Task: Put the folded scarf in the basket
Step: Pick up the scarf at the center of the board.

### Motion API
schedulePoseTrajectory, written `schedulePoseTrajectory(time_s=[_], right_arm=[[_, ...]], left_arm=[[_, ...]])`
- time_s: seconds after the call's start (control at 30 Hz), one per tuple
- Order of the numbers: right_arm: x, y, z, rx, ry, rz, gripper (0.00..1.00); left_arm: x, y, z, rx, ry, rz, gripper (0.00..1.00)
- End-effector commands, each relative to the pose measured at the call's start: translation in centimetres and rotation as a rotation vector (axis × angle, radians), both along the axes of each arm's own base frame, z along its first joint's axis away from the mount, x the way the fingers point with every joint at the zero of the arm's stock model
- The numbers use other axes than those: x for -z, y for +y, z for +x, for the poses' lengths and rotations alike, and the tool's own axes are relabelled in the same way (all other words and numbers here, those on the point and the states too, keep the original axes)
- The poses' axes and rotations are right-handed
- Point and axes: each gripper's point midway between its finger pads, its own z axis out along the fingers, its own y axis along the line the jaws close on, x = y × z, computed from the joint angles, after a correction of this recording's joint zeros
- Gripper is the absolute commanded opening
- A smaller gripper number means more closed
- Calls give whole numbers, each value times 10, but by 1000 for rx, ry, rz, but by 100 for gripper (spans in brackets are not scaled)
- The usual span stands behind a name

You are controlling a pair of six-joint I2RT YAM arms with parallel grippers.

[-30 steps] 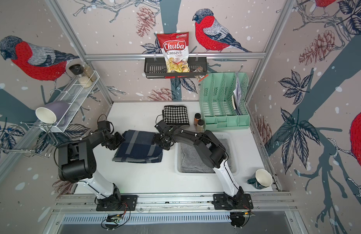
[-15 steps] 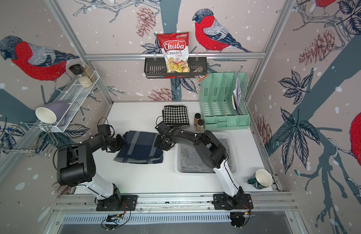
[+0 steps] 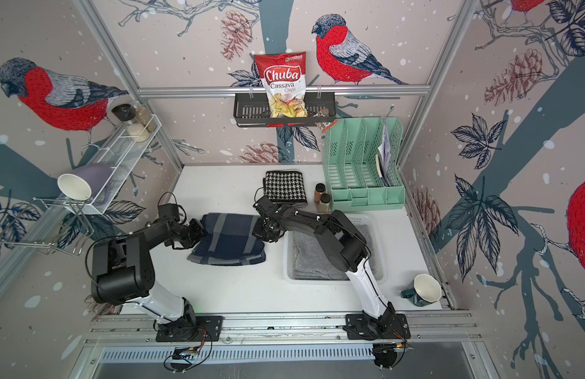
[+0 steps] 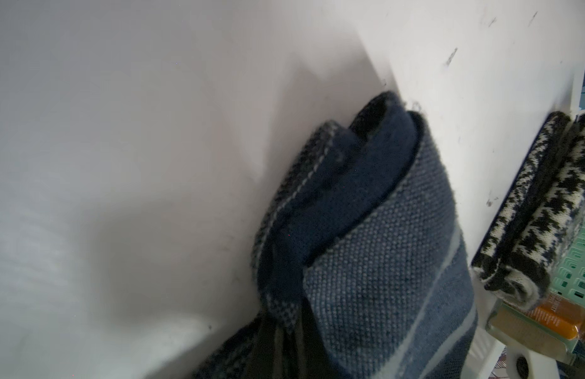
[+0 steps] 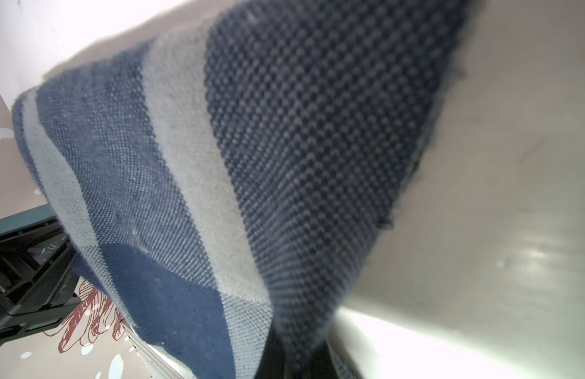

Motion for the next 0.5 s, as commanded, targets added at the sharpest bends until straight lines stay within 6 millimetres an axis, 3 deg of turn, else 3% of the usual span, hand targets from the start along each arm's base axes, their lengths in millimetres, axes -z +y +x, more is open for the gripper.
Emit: schedulePoseTrajectory(time_s=[0.0, 0.27, 0.47], right_arm=[[0, -2, 3, 13, -10, -18, 0], [-21, 1, 9, -8, -76, -26, 0], [-41, 5, 9, -29, -124, -40, 0]], left_arm=[[-4, -5, -3, 11, -2, -26, 0], [-30, -3, -6, 0, -25, -5, 0], [-36, -4, -12, 2, -14, 1, 0]])
